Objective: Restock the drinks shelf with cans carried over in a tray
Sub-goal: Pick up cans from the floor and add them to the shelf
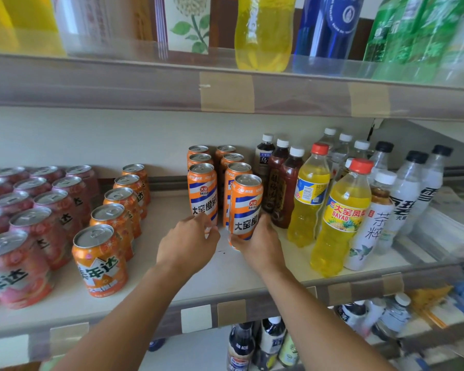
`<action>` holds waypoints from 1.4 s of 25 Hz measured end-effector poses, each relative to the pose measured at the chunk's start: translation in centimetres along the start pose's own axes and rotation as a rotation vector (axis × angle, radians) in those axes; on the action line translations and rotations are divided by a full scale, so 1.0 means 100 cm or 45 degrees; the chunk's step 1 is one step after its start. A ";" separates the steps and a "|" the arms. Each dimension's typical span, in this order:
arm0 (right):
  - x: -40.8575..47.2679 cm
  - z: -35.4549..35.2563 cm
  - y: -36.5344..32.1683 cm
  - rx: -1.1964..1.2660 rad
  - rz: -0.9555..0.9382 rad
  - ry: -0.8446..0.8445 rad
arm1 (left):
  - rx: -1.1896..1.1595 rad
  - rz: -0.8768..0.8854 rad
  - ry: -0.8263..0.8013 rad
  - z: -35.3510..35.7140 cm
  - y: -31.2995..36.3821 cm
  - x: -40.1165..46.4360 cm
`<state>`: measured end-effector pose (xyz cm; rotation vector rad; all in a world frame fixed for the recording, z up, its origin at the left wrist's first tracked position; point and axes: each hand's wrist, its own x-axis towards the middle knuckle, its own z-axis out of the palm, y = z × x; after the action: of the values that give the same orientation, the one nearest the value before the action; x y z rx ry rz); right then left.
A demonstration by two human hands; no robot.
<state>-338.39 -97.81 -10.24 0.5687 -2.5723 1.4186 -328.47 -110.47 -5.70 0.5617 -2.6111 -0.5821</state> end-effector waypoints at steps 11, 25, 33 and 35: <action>-0.071 -0.033 -0.015 -0.458 -0.164 0.140 | -0.028 0.215 0.074 -0.014 0.001 -0.053; -0.184 -0.090 0.007 -0.685 -0.350 0.203 | -0.060 0.445 0.049 0.005 0.022 -0.154; -0.267 -0.065 0.082 -0.528 -0.201 0.031 | 0.059 0.314 -0.103 0.041 -0.008 -0.219; -0.283 -0.054 0.096 -0.562 -0.172 -0.029 | 0.023 0.282 -0.176 0.057 -0.019 -0.239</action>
<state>-316.51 -81.47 -23.50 0.6690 -2.6816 0.7685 -310.56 -99.30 -18.41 0.2391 -2.7623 -0.5427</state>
